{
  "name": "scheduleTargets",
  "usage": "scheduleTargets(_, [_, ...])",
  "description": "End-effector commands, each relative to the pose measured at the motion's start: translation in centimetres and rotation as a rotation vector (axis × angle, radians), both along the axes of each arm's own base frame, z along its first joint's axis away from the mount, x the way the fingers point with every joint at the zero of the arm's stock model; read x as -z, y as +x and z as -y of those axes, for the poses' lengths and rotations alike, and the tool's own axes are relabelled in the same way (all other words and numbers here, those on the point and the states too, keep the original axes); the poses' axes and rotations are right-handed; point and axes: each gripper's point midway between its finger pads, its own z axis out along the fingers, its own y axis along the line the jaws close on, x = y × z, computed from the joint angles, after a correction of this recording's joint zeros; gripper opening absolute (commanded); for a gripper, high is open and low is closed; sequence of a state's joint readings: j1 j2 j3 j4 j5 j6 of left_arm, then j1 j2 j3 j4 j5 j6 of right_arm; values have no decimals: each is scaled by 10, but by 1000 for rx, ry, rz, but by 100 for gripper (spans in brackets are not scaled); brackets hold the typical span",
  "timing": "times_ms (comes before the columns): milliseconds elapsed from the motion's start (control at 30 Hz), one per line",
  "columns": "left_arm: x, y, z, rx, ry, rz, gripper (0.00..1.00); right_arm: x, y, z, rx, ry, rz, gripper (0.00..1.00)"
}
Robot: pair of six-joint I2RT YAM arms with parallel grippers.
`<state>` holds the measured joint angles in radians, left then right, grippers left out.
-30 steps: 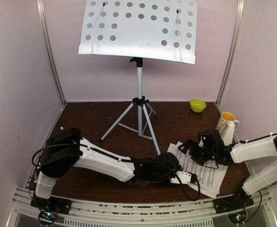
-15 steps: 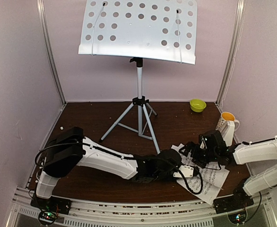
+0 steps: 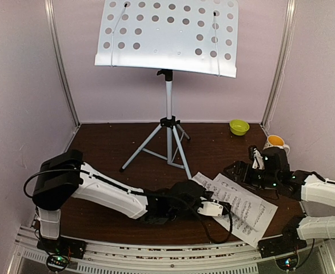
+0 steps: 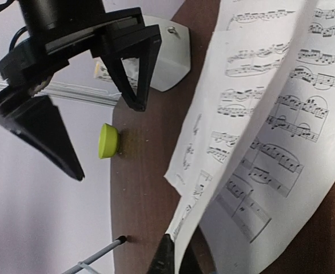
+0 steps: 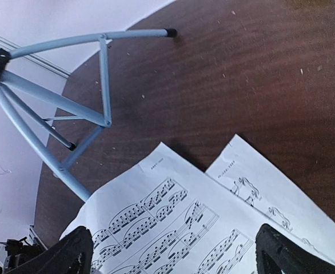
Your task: Set up the instrument practice props
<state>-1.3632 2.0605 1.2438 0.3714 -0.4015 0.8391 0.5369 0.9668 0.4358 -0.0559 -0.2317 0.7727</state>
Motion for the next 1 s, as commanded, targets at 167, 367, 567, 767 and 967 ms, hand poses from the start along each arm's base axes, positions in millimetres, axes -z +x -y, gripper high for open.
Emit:
scheduleTargets(167, [-104,-20,-35,33,-147,342,0,-66,-7,-8,-239,4,248,100])
scheduleTargets(367, [-123,-43,-79,18,-110,473,0,-103,-32,-42,-497,166,324,100])
scheduleTargets(567, [-143,-56,-122,-106,-176,729,0,-110,-45,-64,-623,353,232,100])
scheduleTargets(767, [-159,-73,-137,-117,-209,828,0,-104,-59,-92,-693,527,160,100])
scheduleTargets(967, [-178,-91,-139,-73,-238,871,0,-102,-80,-126,-819,506,144,100])
